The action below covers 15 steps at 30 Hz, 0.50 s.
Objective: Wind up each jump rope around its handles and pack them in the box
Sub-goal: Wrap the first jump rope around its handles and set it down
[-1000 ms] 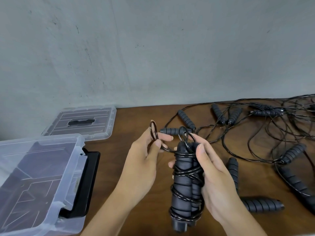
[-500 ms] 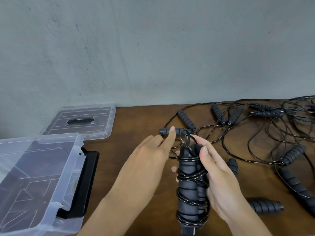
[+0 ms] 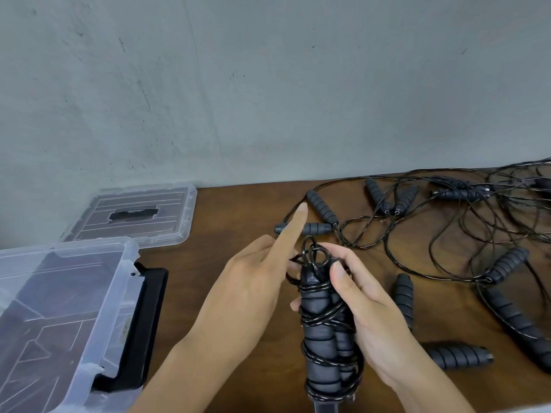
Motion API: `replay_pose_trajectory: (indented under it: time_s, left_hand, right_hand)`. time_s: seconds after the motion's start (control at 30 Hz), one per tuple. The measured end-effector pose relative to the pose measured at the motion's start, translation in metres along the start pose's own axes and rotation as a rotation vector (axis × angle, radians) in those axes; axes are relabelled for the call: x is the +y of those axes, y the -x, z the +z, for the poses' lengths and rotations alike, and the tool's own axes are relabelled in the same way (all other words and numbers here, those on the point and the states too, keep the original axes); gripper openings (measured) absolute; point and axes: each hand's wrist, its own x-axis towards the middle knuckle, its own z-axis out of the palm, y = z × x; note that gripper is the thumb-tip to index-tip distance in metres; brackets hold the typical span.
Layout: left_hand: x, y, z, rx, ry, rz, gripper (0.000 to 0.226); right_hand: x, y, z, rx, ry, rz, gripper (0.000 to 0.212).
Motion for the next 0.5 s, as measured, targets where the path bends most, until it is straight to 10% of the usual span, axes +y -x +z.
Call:
replay_pose_trajectory:
  time_s: [0.5]
  left_hand:
    - [0.0013,0.0013,-0.0055,-0.155,0.21,-0.058,0.043]
  right_hand:
    - [0.0032,-0.0037,0.0043,0.108,0.527,-0.231,0.031]
